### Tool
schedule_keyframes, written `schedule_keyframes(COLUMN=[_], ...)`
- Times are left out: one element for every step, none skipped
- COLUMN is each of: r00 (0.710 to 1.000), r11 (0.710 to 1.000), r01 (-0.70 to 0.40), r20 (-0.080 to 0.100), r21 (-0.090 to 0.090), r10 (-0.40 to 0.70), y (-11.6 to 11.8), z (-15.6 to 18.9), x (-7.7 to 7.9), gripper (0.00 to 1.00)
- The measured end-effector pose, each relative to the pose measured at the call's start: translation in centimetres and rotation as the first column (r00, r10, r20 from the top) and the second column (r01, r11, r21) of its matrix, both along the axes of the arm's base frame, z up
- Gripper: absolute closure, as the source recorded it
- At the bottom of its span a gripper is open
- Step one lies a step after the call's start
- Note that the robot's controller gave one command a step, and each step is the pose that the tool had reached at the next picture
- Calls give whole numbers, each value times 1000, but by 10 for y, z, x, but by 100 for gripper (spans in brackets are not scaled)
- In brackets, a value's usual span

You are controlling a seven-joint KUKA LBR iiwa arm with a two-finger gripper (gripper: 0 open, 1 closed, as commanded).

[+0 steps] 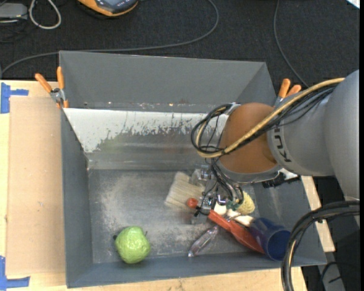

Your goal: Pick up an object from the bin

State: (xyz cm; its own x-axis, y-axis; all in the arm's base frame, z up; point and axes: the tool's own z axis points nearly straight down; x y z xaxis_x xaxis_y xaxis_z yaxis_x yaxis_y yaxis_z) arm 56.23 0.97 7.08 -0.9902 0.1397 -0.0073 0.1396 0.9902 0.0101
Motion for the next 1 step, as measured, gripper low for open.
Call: schedule_keyframes(r00=[999], r11=[999], r01=[51], r20=[-5], r21=[-1], r10=[-51], y=[4], z=[93], x=[12], gripper=[0])
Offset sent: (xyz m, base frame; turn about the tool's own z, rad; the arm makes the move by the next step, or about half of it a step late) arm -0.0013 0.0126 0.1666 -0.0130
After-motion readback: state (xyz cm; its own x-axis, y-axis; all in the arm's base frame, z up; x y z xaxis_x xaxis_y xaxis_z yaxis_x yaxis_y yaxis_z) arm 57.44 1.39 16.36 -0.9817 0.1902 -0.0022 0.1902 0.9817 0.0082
